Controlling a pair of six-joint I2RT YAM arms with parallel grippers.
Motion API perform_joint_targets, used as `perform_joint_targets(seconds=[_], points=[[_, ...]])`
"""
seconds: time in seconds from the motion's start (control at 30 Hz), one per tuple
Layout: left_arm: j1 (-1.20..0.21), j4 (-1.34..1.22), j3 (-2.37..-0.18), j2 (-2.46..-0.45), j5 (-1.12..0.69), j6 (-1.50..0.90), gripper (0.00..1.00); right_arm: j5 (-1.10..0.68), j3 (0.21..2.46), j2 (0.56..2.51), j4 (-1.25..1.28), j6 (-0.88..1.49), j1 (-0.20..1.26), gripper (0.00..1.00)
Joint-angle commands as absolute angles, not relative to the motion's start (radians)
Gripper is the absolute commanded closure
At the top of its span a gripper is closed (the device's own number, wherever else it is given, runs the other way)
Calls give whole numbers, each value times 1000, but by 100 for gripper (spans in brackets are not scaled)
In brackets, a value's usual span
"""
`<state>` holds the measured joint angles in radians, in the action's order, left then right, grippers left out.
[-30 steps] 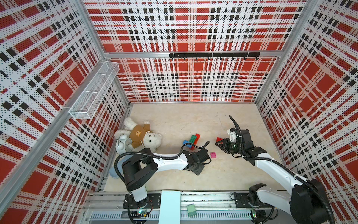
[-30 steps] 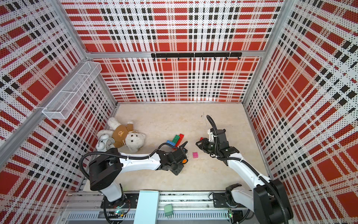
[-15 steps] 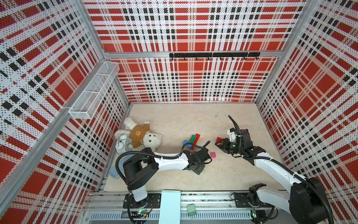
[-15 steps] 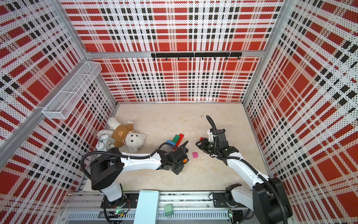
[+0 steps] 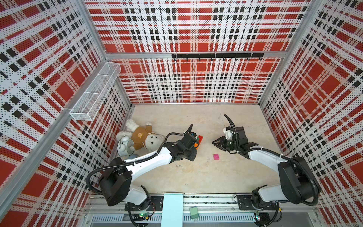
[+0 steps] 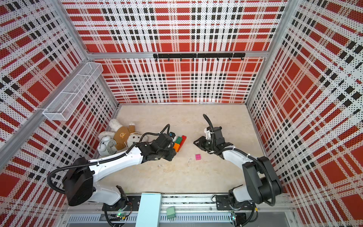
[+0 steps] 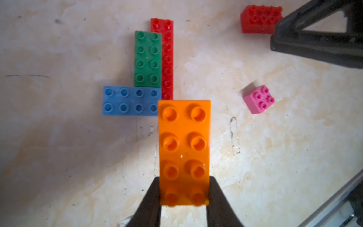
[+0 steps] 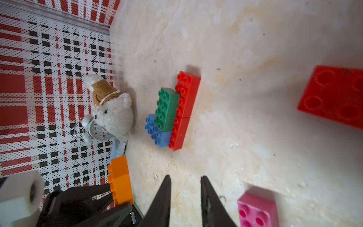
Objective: Assemble a small pinwheel with lego
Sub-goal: Pick up the lego brick from the center of the board, then assemble the lego brick with the lego brick.
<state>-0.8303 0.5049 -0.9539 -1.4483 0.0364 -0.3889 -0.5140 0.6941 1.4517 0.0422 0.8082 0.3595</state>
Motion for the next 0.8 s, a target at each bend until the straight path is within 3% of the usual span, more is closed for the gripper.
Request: perform_joint_targets(seconds=[0.0,0.47,0.77], points=[[-828,558,-947,-1462,-2,-374,78,-539,734,1496,174,833,374,74],[-851,532,-1015,-1610,42,-388,80,-567,739,1598,304,885,406,79],[-843,525,-1063,-1689,96,-388,81,-579,727,1623,353,913,434,88]])
